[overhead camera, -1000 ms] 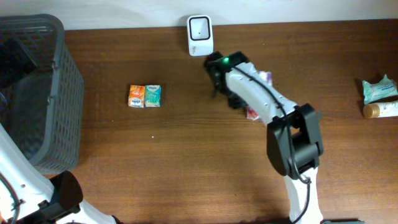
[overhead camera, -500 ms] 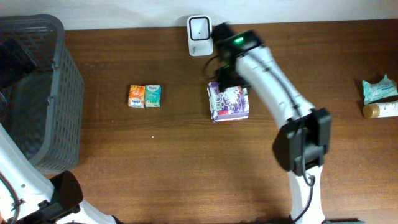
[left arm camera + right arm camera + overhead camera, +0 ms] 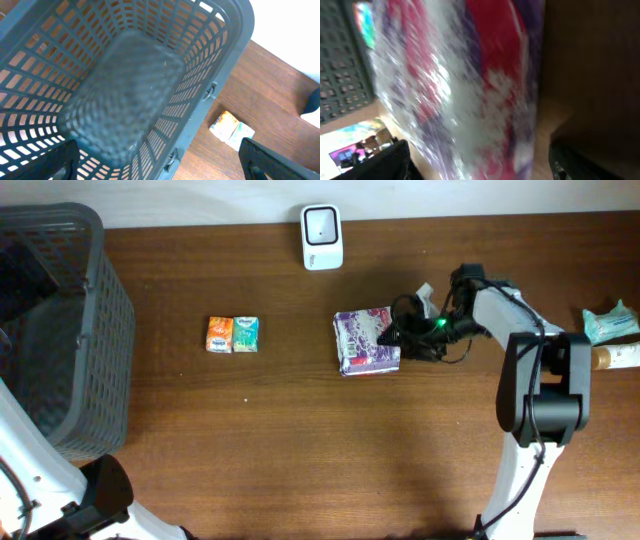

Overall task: Scan the item barcode
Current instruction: 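Lift the red-purple packet and hold it toward the scanner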

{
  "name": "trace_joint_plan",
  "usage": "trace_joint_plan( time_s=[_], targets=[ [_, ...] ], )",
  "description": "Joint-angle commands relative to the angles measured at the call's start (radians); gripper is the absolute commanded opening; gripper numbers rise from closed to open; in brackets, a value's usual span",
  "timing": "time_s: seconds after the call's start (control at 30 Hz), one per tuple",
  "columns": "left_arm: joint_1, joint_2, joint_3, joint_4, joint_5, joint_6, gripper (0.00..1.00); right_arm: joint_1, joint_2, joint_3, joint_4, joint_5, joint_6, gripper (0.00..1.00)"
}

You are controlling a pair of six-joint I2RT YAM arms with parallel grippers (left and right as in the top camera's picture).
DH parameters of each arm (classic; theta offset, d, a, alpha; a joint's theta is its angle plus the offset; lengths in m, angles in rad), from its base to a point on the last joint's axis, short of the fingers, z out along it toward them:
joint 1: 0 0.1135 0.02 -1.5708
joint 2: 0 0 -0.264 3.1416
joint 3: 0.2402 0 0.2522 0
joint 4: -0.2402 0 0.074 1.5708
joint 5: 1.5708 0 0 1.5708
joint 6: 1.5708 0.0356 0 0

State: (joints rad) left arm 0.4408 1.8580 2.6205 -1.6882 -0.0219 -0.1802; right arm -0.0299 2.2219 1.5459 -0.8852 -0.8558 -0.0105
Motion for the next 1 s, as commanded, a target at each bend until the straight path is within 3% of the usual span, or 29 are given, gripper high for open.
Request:
trace_joint_plan(
  time_s=[0.0,0.03,0.07,0.1,0.17,0.23,0.4,0.63,0.8,0.97],
  targets=[
    [0.003,0.001,-0.002,0.0,0.004,-0.006,0.99,0.026,-0.003,-0.05,0.071,-0.008,0.053,0.85],
    [0.003,0.001,-0.002,0.0,0.004,-0.006,0.99,0.036,-0.003,-0.054,0.091,-0.008,0.053,0.84],
    [0.003,0.001,-0.002,0.0,0.004,-0.006,0.99,0.047,-0.003,-0.055,0.106,-0.007,0.053,0.76],
    [0.003,0.001,-0.002,0.0,0.004,-0.006,0.99,0.059,-0.003,-0.055,0.113,-0.005,0.053,0.55],
    [0.003,0.001,-0.002,0.0,0.004,-0.006,0.99,0.09,-0.003,-0.055,0.112,-0.005,0.045,0.24],
    [0.003,0.001,-0.002,0.0,0.004,-0.006,0.99,0.121,-0.004,-0.044,0.115,-0.033,0.046,0.04],
    [0.003,0.001,-0.002,0.0,0.004,-0.006,0.99,0.137,-0.061,0.073,0.046,-0.105,0.046,0.04],
    [0.003,0.001,-0.002,0.0,0.004,-0.006,0.99,0.165,-0.446,0.127,0.073,0.003,-0.054,0.04],
    [0.003,0.001,-0.002,0.0,0.004,-0.006,0.99,0.172,-0.482,0.126,-0.006,-0.031,-0.056,0.04],
    [0.003,0.001,-0.002,0.0,0.004,-0.006,0.99,0.201,-0.482,0.126,-0.209,-0.03,-0.007,0.04]
  ],
)
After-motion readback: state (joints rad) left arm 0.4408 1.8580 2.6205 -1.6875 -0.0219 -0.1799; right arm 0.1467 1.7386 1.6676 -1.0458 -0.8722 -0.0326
